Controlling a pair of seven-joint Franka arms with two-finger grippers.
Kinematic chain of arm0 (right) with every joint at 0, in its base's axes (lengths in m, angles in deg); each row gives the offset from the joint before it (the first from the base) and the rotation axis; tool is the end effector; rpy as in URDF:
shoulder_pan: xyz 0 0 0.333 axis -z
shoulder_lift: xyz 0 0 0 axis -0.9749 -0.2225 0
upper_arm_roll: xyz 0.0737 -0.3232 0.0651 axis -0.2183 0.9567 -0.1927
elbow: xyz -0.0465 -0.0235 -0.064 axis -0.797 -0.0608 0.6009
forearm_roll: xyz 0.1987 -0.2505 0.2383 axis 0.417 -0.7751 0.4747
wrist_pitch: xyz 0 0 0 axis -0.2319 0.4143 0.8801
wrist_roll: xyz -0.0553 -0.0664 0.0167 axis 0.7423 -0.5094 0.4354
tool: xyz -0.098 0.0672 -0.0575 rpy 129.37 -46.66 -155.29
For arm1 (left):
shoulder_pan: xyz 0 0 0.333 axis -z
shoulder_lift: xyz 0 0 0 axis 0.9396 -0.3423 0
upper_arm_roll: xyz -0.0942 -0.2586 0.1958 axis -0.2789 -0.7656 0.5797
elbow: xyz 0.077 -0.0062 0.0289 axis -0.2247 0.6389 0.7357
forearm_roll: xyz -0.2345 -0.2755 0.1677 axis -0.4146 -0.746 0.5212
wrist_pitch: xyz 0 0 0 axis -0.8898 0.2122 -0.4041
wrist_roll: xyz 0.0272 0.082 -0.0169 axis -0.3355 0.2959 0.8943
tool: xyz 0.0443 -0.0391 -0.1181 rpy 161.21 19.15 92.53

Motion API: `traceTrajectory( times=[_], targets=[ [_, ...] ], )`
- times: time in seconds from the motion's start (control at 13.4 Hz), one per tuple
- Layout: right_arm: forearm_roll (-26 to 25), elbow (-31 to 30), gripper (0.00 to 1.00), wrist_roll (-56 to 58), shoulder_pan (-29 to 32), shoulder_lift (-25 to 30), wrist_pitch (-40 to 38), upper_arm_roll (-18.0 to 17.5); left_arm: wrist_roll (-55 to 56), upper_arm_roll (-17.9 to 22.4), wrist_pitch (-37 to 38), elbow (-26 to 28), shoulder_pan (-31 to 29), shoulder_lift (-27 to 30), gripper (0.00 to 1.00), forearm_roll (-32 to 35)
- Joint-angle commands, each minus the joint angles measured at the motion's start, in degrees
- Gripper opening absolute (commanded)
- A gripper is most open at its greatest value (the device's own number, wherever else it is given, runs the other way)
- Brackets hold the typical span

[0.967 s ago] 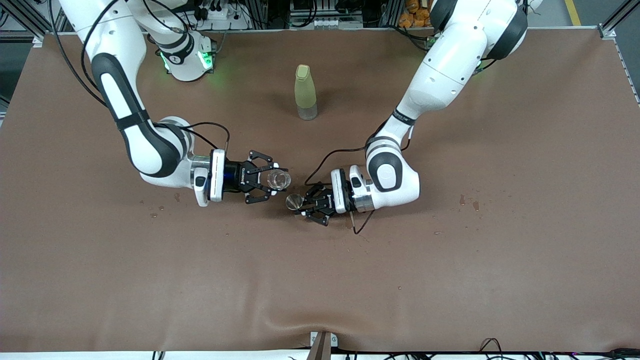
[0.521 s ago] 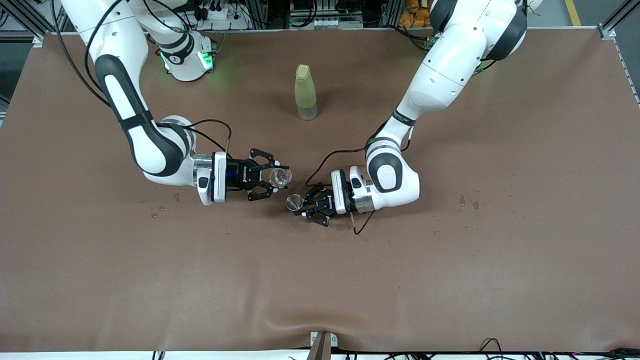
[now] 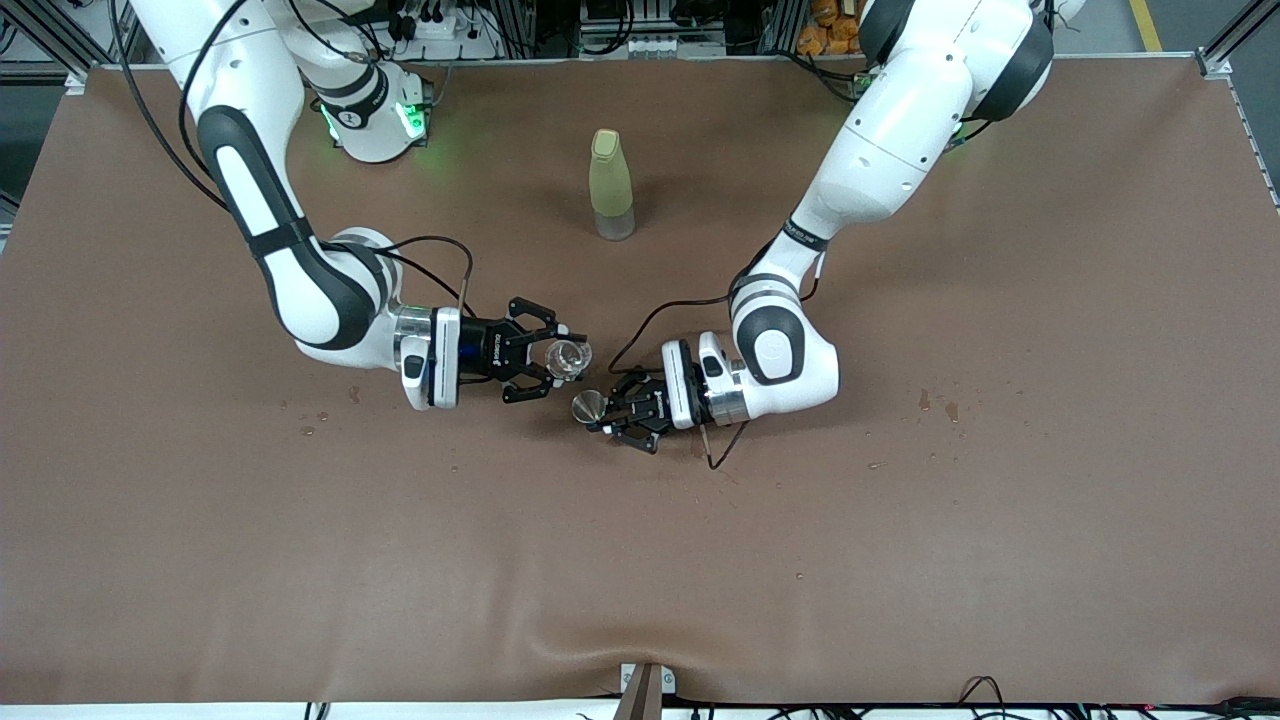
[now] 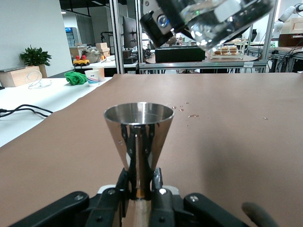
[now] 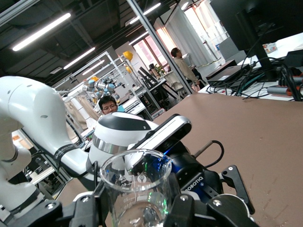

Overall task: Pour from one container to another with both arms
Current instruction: 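Raise the beaker above the jigger with the right gripper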

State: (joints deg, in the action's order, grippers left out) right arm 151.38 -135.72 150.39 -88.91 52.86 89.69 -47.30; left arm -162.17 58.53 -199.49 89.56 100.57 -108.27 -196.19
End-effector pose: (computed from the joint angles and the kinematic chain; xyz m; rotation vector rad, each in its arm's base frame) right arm 0.5738 0.3043 0.2807 -1.5620 -0.7376 -0.8243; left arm 0.6120 -0.4780 0.1569 1.4722 -1.3498 1.1899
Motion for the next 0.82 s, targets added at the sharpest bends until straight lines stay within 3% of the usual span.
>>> traceTrajectory(
  times=[0.0, 0.74],
  targets=[
    [2.51, 1.00, 0.00, -4.38, -0.19, -1.04, 0.22, -0.13, 0.27, 0.56, -0.88, -1.74, 0.88, -0.79, 0.00, -1.74],
    [2.52, 0.56, 0.00, -16.09, -2.13, -1.13, 4.44, -0.04, 0.18, 0.48, -0.88, -1.74, 0.97, -1.05, 0.00, -1.91]
  ],
)
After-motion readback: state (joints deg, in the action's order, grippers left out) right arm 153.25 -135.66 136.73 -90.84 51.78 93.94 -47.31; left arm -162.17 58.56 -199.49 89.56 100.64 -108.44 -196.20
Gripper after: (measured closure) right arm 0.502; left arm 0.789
